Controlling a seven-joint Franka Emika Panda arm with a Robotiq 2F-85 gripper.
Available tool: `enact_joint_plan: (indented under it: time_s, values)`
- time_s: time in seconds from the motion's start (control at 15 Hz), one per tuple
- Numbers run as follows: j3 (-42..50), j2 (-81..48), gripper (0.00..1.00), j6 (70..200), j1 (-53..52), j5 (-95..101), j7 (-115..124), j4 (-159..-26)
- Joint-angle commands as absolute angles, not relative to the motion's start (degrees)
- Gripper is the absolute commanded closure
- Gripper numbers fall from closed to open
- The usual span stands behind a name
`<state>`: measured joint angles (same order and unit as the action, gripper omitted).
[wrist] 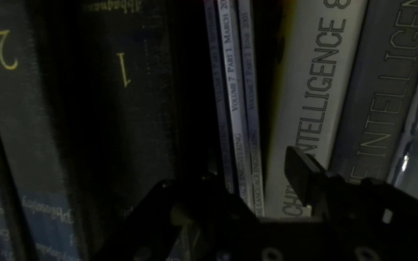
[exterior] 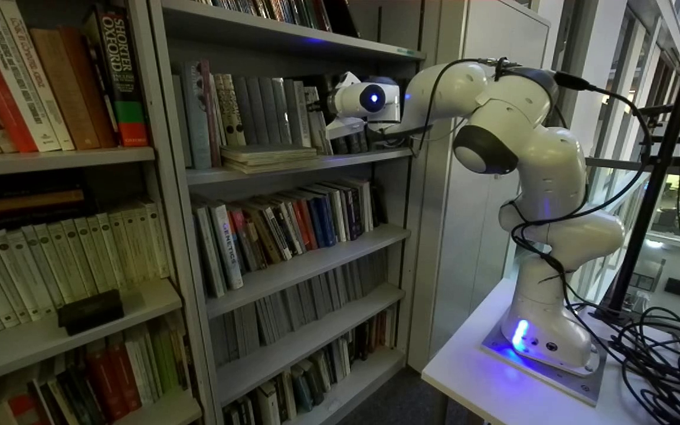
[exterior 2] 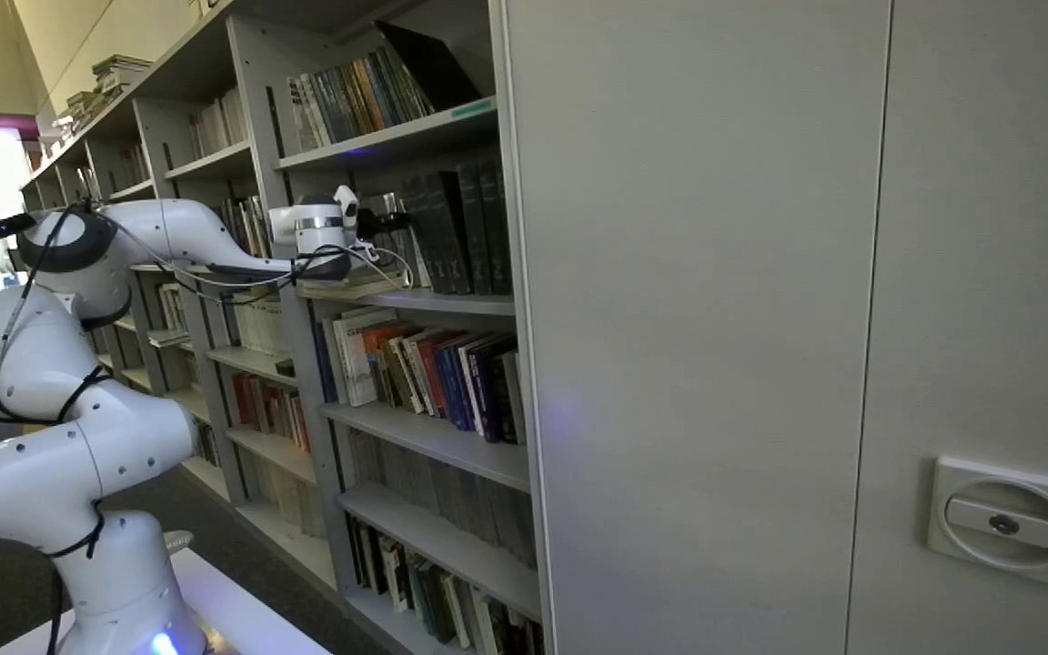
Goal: Take the book that lies on top of the standing books and put it on the pile, and pull out another book and put it on the pile
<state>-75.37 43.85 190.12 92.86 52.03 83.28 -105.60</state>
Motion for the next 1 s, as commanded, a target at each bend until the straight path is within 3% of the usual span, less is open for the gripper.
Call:
enact_joint_plan:
  time_s: [0.0, 0.33, 0.6, 0.73, 0.93]
  values:
    - [-72.5, 44.9, 0.73, 192.0, 93.0, 51.3, 84.4, -106.5]
    - [-72.0, 45.1, 0.67, 192.4, 93.0, 51.2, 84.7, -106.8]
    - [-71.7, 45.2, 0.44, 192.9, 92.7, 51.2, 84.8, -107.1]
    - [-71.1, 45.2, 0.38, 193.6, 92.2, 51.2, 84.9, -107.8]
    - [-69.9, 45.3, 0.43, 194.1, 91.4, 51.2, 85.2, -109.2]
